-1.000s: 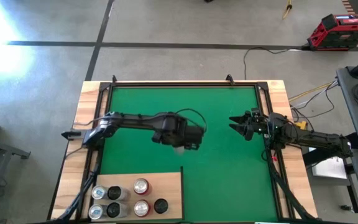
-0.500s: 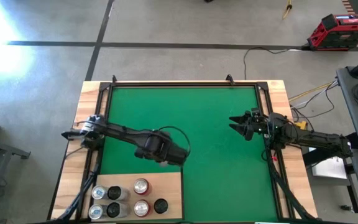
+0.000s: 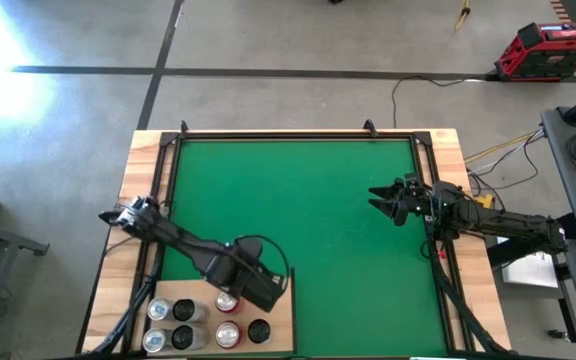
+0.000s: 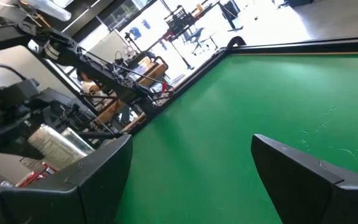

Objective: Place canned beverage on shelf
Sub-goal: Put the white and yellow soda can on the shelf align with the other white and yellow soda can

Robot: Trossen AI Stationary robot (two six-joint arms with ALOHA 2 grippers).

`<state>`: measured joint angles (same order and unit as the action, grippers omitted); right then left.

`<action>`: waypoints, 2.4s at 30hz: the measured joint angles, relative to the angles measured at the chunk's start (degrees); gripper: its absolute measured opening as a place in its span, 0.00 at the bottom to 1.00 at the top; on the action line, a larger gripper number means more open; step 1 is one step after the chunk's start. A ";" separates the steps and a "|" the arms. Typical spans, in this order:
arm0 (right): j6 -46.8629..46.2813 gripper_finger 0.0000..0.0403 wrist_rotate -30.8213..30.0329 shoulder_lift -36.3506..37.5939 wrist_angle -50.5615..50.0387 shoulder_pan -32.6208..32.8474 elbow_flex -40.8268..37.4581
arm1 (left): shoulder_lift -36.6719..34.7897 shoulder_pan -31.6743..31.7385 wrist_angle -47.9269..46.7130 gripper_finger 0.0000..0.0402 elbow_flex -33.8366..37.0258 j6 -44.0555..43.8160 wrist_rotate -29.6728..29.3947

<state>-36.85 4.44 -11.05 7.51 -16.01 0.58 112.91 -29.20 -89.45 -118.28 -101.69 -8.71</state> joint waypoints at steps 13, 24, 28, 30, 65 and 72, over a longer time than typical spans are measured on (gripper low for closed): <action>0.00 0.79 -0.01 0.00 0.00 0.00 0.00 | 2.69 -2.13 4.75 0.61 -0.13 0.46 1.14; 0.01 0.79 0.00 0.00 0.00 0.01 0.00 | 3.98 -2.20 7.55 0.61 -0.13 2.43 2.77; 0.01 0.79 -0.01 0.00 0.00 0.01 0.00 | 4.08 -2.25 8.28 0.61 -0.13 2.62 3.61; -0.01 0.79 -0.01 0.00 0.00 0.01 0.00 | 4.10 -2.40 7.96 0.61 -0.13 2.62 3.78; 0.00 0.79 0.01 0.00 0.00 0.02 0.00 | 4.08 -3.38 10.13 0.66 1.11 2.23 4.11; 0.00 0.79 0.00 0.00 0.00 0.01 0.00 | 4.08 -3.38 10.14 0.66 1.14 2.23 4.16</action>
<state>-36.85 4.44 -11.05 7.51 -16.00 0.58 116.99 -32.58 -79.31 -117.14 -99.46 -4.55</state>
